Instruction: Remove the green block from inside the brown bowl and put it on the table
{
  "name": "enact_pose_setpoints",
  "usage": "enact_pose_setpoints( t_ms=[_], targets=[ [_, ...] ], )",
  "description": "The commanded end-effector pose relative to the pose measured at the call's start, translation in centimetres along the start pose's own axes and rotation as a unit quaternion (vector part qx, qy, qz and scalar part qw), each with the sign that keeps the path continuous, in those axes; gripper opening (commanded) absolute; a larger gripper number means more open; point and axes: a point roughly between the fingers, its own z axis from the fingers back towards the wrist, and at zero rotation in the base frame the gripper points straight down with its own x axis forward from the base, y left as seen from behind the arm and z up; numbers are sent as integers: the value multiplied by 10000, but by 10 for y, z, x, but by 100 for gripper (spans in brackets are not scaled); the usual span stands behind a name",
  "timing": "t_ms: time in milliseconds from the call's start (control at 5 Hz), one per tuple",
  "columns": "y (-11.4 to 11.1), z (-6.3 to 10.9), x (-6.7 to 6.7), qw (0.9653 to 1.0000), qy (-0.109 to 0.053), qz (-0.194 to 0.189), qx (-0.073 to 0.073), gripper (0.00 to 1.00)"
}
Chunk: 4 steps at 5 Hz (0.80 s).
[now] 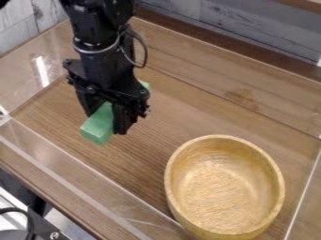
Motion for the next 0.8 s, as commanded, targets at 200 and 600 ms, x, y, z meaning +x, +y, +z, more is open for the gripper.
enact_pose_setpoints(
  t_ms=[200, 600],
  targets=[
    [11, -6, 8, 9999, -133, -30, 80, 0],
    [19, -15, 12, 9998, -136, -65, 117, 0]
  ],
)
